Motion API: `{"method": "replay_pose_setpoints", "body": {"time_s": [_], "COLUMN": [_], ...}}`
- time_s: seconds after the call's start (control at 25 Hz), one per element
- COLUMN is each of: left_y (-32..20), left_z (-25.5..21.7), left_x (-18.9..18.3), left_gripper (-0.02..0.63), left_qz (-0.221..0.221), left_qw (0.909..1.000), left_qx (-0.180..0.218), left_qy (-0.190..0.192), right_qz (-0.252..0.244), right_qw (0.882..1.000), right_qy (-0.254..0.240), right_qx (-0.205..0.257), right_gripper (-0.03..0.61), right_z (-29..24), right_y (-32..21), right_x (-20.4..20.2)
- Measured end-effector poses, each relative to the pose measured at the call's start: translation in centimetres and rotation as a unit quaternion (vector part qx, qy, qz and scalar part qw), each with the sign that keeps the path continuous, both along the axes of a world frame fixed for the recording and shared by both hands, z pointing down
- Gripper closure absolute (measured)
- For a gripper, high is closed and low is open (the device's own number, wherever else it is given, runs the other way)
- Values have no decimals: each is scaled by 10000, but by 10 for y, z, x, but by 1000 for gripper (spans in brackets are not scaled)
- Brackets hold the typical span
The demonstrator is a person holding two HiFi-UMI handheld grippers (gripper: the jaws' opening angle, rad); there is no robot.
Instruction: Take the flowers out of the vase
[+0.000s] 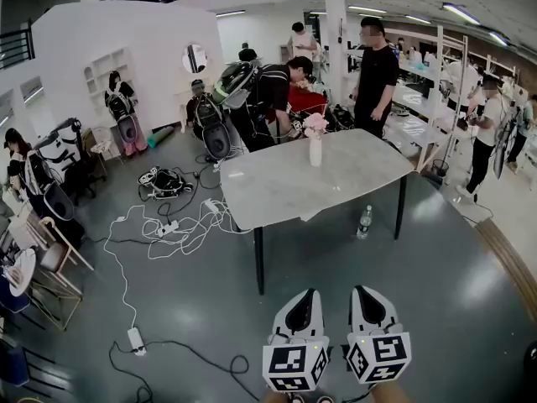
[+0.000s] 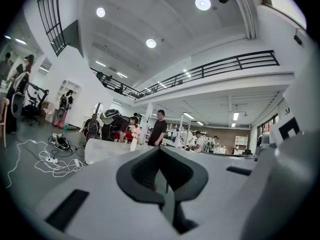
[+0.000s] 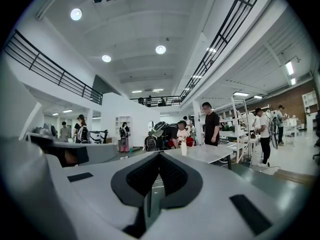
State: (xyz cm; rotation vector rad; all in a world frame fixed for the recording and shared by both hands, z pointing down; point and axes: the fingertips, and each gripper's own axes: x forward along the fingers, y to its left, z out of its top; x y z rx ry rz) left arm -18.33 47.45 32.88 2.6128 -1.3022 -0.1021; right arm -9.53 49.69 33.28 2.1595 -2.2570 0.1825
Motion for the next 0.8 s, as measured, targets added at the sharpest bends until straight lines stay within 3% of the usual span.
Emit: {"method": "replay_pose_setpoints", "body": {"time_s": [0.44,0.8], "left_y": [-25,-63], "left_z": [15,29], "left_x": [-22,2], "left_gripper": [611,612], "left_qz": [52,138], "left_qw": [10000,9998], "left_qx": [-81,-150], "left_qy": [9,-80], "right_qz": [345,487], "right_qw": [9993,9986], "right_qy": [-120,-209], "right_qx": [28,25], "right_gripper": [563,563], "right_z": [12,22], "right_y": [-14,-51], "right_x": [-6,21]}}
